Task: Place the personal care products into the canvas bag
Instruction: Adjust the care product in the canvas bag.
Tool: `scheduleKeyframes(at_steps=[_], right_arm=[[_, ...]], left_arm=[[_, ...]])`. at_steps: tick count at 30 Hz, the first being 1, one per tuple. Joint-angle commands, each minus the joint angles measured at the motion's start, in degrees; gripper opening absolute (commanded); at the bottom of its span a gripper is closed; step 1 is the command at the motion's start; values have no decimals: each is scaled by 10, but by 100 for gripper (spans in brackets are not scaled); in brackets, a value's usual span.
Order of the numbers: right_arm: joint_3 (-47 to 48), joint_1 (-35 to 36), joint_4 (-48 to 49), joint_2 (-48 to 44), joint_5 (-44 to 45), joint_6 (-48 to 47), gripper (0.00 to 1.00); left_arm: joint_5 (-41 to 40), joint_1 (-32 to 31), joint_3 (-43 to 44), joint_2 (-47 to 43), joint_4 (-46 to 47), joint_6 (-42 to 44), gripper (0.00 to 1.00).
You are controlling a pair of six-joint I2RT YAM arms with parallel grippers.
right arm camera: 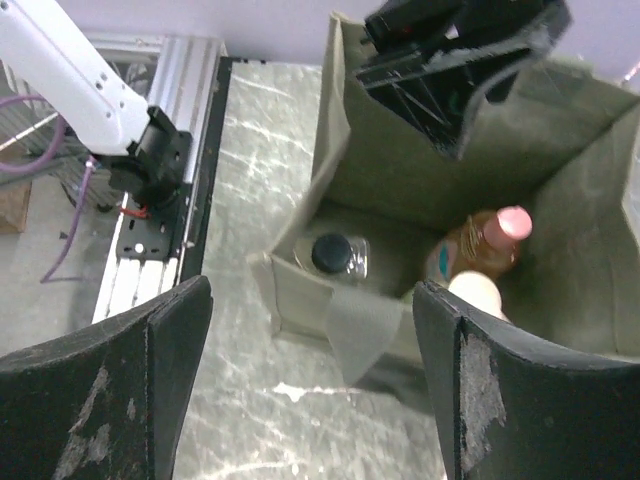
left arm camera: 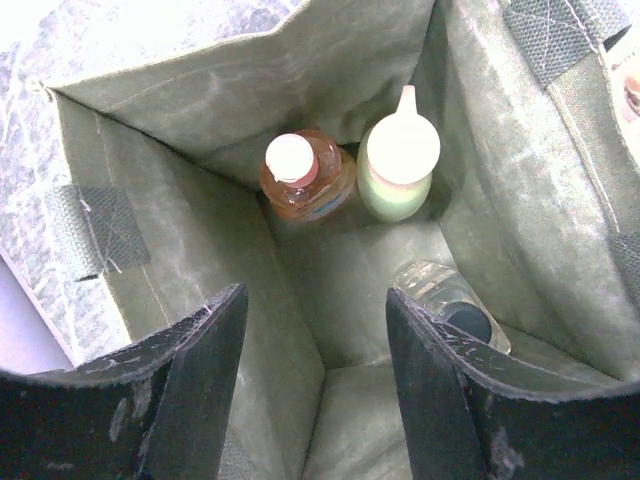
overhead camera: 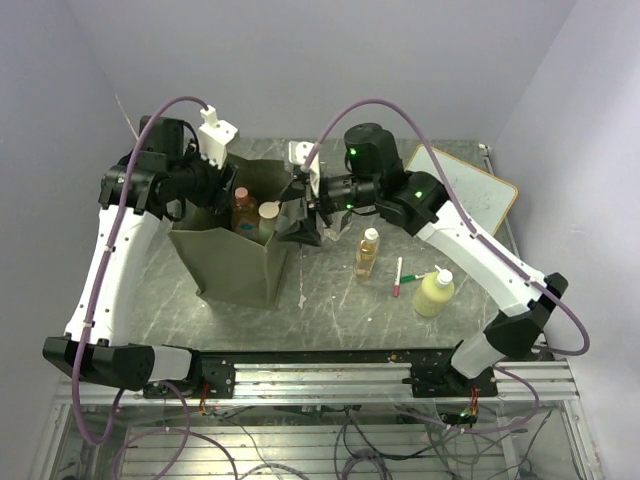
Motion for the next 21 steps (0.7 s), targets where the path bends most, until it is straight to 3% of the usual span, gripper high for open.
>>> scheduleKeyframes(at_steps=[1, 8, 14, 21], right_arm=[[23, 38, 46, 34, 23, 33, 80], [27, 78, 54, 67, 50, 46, 73], [17, 96, 47, 88, 67, 47, 66], [10, 110, 35, 105, 70, 30, 43]], left_arm=[[62, 29, 29, -5, -38, -42, 66], [154, 64, -19, -25, -41, -58, 61], [175, 74, -58, -39, -35, -57, 60], [207, 75, -83, -58, -73, -4, 56]])
